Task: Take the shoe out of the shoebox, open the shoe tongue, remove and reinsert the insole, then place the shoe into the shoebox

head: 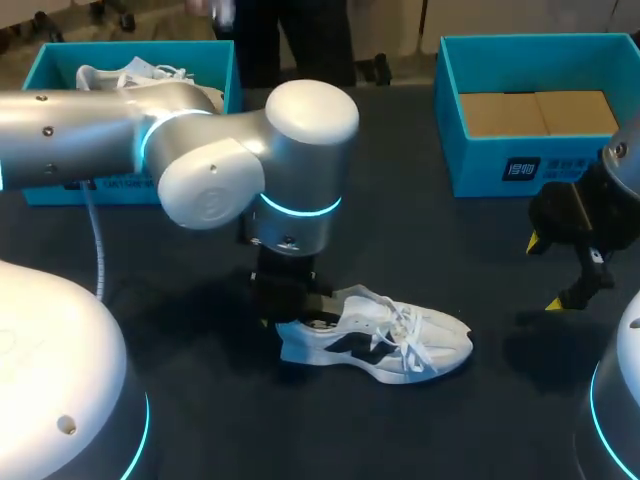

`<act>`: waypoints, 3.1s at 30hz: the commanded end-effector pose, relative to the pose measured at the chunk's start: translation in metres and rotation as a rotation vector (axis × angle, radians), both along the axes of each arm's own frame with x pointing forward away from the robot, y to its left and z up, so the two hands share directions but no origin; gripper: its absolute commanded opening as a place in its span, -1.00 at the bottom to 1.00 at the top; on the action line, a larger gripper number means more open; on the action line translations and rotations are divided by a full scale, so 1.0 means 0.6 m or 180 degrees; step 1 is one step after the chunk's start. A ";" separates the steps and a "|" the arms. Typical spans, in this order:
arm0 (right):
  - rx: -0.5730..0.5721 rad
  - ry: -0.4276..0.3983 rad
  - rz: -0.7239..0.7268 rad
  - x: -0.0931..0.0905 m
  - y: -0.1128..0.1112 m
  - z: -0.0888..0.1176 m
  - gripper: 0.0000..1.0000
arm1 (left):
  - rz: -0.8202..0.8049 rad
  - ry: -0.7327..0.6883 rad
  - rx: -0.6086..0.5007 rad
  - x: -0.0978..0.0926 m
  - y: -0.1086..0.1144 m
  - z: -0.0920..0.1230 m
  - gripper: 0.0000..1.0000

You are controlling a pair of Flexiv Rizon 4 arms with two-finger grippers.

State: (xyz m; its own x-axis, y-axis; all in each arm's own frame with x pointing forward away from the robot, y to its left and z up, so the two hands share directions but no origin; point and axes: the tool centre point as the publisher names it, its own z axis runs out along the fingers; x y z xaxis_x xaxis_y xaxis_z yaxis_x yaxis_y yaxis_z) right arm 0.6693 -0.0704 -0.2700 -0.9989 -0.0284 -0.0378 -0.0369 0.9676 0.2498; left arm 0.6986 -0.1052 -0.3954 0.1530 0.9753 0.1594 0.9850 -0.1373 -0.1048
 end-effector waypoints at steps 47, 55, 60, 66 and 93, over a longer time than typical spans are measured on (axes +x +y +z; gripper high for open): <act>-0.0003 -0.0003 0.0002 -0.001 0.000 -0.001 1.00 | 0.0754 0.0421 -0.1030 -0.021 0.047 0.136 1.00; -0.0003 -0.0003 0.0002 -0.001 0.000 -0.001 1.00 | 0.1535 0.1754 -0.1773 0.017 0.105 0.167 1.00; -0.0003 -0.0003 0.0002 -0.001 0.000 -0.001 1.00 | 0.1818 0.1960 -0.1908 0.012 0.123 0.176 1.00; -0.0003 -0.0003 0.0002 -0.001 0.000 -0.001 1.00 | 0.1818 0.1960 -0.1908 0.012 0.123 0.176 1.00; -0.0003 -0.0003 0.0002 -0.001 0.000 -0.001 1.00 | 0.4361 0.3117 -0.2146 0.018 0.121 0.112 1.00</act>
State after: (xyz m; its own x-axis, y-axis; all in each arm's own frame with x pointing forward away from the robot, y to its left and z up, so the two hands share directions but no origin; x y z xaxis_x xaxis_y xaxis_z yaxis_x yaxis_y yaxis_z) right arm 0.6693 -0.0704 -0.2700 -0.9989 -0.0284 -0.0378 -0.0369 0.9676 0.2498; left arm 0.7117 -0.0326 -0.3091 -0.8836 0.4679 -0.0191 0.2125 0.3642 -0.9068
